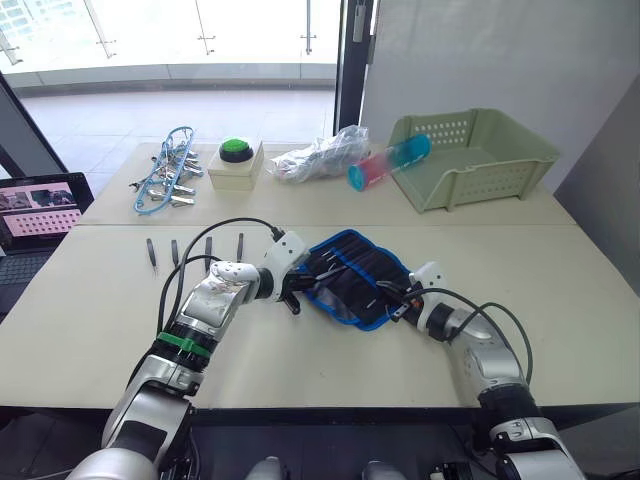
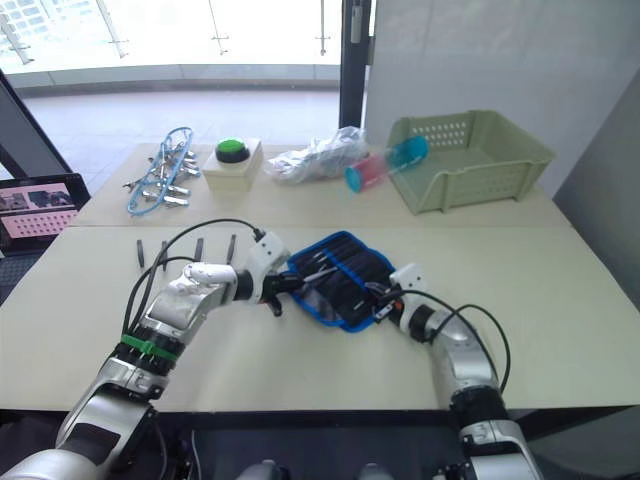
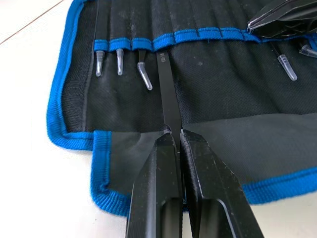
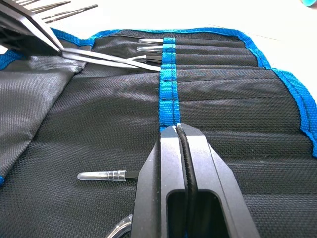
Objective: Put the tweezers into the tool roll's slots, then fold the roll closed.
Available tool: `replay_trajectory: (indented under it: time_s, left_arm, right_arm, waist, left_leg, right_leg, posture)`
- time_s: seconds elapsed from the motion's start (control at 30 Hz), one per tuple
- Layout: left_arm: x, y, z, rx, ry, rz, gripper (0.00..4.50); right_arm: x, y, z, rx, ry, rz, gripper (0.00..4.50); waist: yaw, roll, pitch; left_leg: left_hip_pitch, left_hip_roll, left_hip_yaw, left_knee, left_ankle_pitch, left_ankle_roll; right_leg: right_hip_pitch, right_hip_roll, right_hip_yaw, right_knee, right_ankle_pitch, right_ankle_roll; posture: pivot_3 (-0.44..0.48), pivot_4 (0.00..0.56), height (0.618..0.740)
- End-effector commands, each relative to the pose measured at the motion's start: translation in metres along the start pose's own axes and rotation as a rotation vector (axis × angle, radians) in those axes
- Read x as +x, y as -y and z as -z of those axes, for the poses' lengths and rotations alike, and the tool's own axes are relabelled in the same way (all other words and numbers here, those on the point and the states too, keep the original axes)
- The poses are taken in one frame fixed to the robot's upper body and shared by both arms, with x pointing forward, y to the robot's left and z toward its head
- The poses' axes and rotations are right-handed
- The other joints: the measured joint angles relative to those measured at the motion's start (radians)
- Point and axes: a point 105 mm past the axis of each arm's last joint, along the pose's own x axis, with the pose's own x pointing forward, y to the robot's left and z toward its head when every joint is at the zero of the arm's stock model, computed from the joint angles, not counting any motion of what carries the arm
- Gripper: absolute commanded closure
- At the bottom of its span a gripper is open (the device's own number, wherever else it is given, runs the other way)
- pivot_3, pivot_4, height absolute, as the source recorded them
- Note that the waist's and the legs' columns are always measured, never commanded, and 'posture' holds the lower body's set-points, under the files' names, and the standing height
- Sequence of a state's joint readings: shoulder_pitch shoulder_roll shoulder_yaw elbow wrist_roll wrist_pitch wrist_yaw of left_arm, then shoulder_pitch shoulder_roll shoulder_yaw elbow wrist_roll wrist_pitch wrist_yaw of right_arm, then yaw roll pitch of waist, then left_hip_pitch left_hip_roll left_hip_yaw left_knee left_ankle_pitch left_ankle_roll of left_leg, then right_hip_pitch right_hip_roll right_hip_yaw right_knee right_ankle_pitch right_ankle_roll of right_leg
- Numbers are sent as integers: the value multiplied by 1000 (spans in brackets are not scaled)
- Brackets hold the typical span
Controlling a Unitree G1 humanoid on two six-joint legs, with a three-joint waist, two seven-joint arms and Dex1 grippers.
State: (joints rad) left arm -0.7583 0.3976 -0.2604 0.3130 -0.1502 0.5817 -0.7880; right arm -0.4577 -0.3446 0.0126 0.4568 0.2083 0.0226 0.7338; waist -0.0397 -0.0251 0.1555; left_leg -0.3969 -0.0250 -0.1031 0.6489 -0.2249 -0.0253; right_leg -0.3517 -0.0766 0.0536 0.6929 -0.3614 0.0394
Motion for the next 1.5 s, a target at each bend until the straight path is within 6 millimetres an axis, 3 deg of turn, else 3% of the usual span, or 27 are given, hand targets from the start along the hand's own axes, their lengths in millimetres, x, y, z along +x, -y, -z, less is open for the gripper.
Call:
replay_trajectory:
  time_s: [0.03,0.3,0.53,0.73,0.9,1.07,1.33,1.5]
  left_arm:
    - [8,2,-10,42,19,22,4500]
    - [24,2,-15,25,44,20,4500]
    - [51,10,-17,20,69,60,4500]
    - [67,13,-30,25,110,51,4500]
    - [71,11,-30,17,122,32,4500]
    - [63,1,-26,-20,141,2,2825]
    - [13,-22,-39,-56,310,-44,196]
    - [-45,-43,-22,-131,413,-160,78]
  right_arm:
    - [-5,-5,28,41,-99,6,4474]
    - [-5,-4,29,37,-104,15,4474]
    - [-4,-6,32,27,-115,11,4474]
    - [-5,-4,32,17,-119,18,4474]
    - [-6,-2,33,16,-121,27,4474]
    - [-7,-2,33,19,-123,31,4500]
    - [-5,-3,36,23,-130,22,4500]
    - [-3,-3,36,22,-133,11,4500]
  waist:
    - [0,0,0]
    - [0,0,0]
    - [1,-1,0]
    - [2,-1,0]
    - [1,-1,0]
    - [0,-1,0]
    - [-7,-1,0]
    - [-7,-1,-1]
  left_leg:
    - [0,0,0,0,0,0]
    - [0,-1,0,0,0,0]
    - [0,-2,0,1,0,0]
    - [-1,-2,1,1,0,0]
    - [-1,-2,2,1,0,0]
    - [-1,-2,1,1,0,0]
    - [-1,0,-1,1,0,0]
    - [1,1,-1,1,1,0]
  right_leg:
    - [0,0,0,0,0,0]
    - [0,0,0,0,0,0]
    - [0,0,-1,0,0,0]
    - [0,0,-1,0,0,0]
    - [0,0,-1,0,0,0]
    - [0,0,-1,0,0,0]
    - [-1,1,-1,2,0,0]
    - [0,0,-1,2,0,0]
  posture:
    - [0,150,740]
    - [0,150,740]
    - [0,150,740]
    - [0,150,740]
    - [0,150,740]
    - [0,150,740]
    - [0,150,740]
    - [0,150,740]
